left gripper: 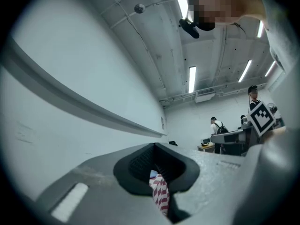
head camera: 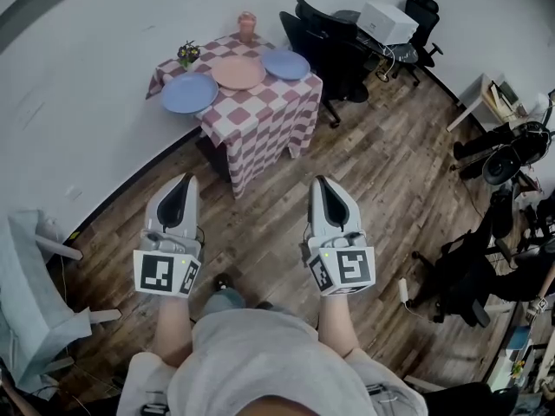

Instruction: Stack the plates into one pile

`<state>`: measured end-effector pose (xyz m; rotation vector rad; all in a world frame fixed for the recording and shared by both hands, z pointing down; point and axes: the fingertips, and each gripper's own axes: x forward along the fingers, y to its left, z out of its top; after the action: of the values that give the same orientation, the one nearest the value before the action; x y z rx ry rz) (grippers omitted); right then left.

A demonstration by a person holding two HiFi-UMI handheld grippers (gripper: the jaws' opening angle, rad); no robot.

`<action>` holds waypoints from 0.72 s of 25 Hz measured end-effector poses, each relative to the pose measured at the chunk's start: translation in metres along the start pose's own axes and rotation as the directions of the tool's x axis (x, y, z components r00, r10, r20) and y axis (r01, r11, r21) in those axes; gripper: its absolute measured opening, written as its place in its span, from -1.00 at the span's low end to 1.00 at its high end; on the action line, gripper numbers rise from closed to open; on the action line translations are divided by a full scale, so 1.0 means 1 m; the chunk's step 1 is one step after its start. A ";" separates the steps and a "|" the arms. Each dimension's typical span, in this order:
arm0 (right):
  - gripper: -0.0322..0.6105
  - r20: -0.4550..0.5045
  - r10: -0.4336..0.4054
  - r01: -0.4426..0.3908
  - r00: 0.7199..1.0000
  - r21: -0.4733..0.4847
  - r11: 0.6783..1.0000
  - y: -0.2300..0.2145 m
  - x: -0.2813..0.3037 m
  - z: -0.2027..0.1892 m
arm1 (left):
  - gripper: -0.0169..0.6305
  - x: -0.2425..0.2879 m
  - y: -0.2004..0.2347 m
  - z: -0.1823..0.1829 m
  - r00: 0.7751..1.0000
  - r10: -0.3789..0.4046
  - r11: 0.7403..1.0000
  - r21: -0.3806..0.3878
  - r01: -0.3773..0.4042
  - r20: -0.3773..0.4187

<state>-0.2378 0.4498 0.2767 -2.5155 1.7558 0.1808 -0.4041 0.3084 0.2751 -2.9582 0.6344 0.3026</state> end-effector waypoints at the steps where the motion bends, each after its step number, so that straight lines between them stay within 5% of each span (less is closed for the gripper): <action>1: -0.90 0.004 -0.002 0.002 1.000 0.005 1.000 0.000 0.005 0.000 | -0.93 0.003 0.005 0.000 1.000 -0.001 1.000 -0.002 0.001 0.005; 18: -0.90 0.040 0.001 -0.002 0.999 0.015 1.000 0.042 0.094 -0.004 | -0.93 0.040 0.090 0.006 0.996 -0.045 0.999 -0.009 0.046 0.075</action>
<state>-0.2452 0.3474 0.2681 -2.4827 1.7378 0.2153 -0.4072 0.2115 0.2556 -2.9502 0.5578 0.4111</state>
